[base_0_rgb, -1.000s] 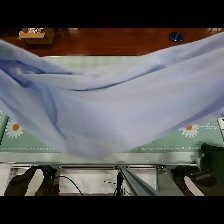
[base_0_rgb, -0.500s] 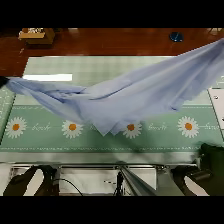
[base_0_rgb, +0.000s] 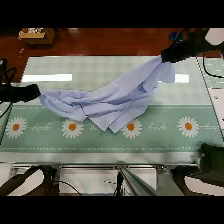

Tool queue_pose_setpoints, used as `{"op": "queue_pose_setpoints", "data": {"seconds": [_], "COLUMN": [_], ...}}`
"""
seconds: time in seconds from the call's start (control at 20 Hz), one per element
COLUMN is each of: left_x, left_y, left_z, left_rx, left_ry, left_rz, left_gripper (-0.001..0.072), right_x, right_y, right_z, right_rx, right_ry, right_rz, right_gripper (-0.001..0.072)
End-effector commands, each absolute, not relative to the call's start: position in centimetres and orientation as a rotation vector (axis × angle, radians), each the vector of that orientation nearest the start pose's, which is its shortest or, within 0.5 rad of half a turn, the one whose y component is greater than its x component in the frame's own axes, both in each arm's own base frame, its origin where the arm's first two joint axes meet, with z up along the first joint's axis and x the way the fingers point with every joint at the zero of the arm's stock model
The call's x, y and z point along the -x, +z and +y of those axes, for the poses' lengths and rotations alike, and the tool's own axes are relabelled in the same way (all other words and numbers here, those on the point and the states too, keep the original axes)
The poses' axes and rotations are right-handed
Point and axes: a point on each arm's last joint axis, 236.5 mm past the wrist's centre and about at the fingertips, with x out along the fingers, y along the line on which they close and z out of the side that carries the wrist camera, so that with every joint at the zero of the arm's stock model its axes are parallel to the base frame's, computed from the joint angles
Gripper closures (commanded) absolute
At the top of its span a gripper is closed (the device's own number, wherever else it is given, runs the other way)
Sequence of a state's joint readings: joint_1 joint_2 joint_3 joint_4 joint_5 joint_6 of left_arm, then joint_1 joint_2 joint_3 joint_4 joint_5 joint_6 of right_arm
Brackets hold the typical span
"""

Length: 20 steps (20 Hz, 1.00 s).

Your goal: Fold the shirts.

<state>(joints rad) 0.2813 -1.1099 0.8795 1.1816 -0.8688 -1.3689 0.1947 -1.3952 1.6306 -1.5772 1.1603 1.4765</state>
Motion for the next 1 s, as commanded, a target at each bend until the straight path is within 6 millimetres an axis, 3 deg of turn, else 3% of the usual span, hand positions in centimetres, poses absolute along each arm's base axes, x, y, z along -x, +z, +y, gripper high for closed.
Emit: {"op": "queue_pose_setpoints", "data": {"seconds": [0.0, 0.05, 0.15, 0.25, 0.35, 0.4, 0.6, 0.8, 0.95], "left_x": [-38.3, -38.5, -38.4, -36.9, -34.2, -32.8, -28.4, -23.5, -21.1], "left_y": [-3.0, -2.4, 0.0, 2.5, 3.8, 4.1, 3.8, -0.7, -4.3], "left_z": [4.1, 4.7, 6.5, 7.7, 6.3, 4.5, -7.2, -16.2, -20.3], "left_rx": [0.377, 0.383, 0.421, 0.495, 0.556, 0.589, 0.807, 0.958, 0.931], "left_ry": [0.033, 0.043, 0.066, 0.088, 0.042, -0.007, -0.300, -0.440, -0.437], "left_rz": [1.083, 1.073, 1.072, 1.119, 1.193, 1.230, 1.263, 1.380, 1.436], "left_gripper": [0.0255, 0.0018, 0.0009, 0.0034, 0.0034, 0.0034, 0.0034, 0.0034, 0.0036], "right_x": [-48.2, -48.1, -48.0, -48.0, -48.0, -48.0, -48.0, -48.0, -48.0], "right_y": [12.4, 12.4, 12.4, 12.3, 12.4, 12.4, 12.4, 12.4, 12.4], "right_z": [10.4, 10.4, 10.4, 10.4, 10.4, 10.4, 10.4, 10.4, 10.4], "right_rx": [0.150, 0.154, 0.166, 0.167, 0.168, 0.169, 0.186, 0.192, 0.193], "right_ry": [0.254, 0.256, 0.261, 0.262, 0.262, 0.261, 0.270, 0.274, 0.274], "right_rz": [0.935, 0.936, 0.938, 0.939, 0.939, 0.938, 0.936, 0.935, 0.935], "right_gripper": [0.0686, 0.0686, 0.0686, 0.0686, 0.0686, 0.0686, 0.0686, 0.0686, 0.0686]}}
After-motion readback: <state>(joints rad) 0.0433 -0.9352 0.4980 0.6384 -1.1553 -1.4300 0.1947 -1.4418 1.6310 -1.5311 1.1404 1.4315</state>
